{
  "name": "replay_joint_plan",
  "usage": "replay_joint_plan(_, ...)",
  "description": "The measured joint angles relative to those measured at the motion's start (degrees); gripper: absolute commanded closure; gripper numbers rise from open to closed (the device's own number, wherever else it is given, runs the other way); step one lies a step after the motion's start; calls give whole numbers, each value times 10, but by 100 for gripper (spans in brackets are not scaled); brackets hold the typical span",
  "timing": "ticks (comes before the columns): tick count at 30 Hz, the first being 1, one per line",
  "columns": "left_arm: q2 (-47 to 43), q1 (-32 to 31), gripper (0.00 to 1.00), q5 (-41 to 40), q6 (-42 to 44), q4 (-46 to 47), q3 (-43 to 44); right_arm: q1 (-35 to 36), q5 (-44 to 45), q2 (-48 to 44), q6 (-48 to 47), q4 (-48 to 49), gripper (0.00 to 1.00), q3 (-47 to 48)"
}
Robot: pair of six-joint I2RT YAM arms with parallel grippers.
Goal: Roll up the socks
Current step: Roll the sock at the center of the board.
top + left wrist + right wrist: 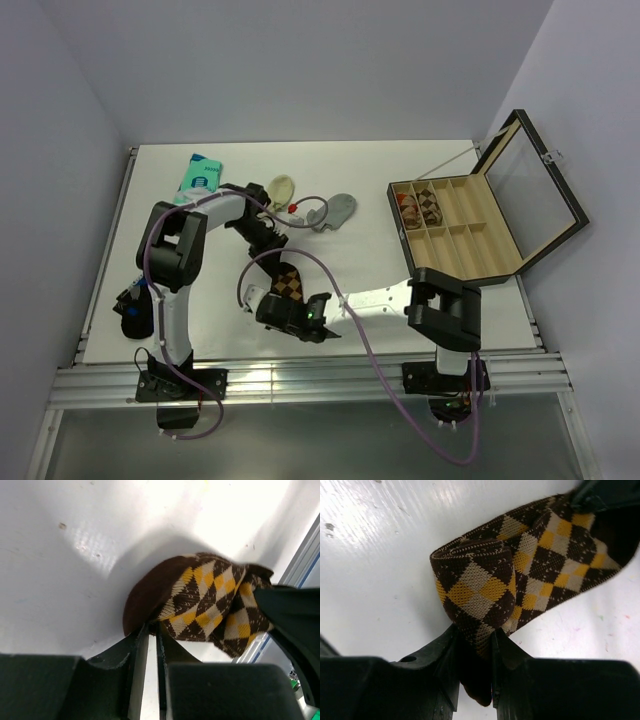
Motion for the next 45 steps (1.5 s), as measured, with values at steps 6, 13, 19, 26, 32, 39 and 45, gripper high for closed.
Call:
replay_joint_plan(6,13,-6,81,-8,-13,-6,25,-53,-139,8,-10,-59,93,49)
replay_joint_plan(13,9,-13,66,-14,-18,-2,33,-132,-318,55,-15,-88,93,111)
replay_joint_plan(19,-14,-14,59,-34,-24,57,32,-167,-413,75,-10,-85,92,124)
replay_joint_plan(26,-42,-13,52,-61,-46,93,33,-176,-478,94,1,-53,93,130)
replay_joint_plan(32,-71,12,53,-74,-105,138,45,-191,-511,94,14,-34,93,118)
replay_joint_plan(39,-154,105,51,-76,-176,201,59,-196,-519,96,24,-31,92,118)
replay_joint_plan(45,-257,159,49,-92,-164,226,48,-201,-541,118,29,-53,92,145)
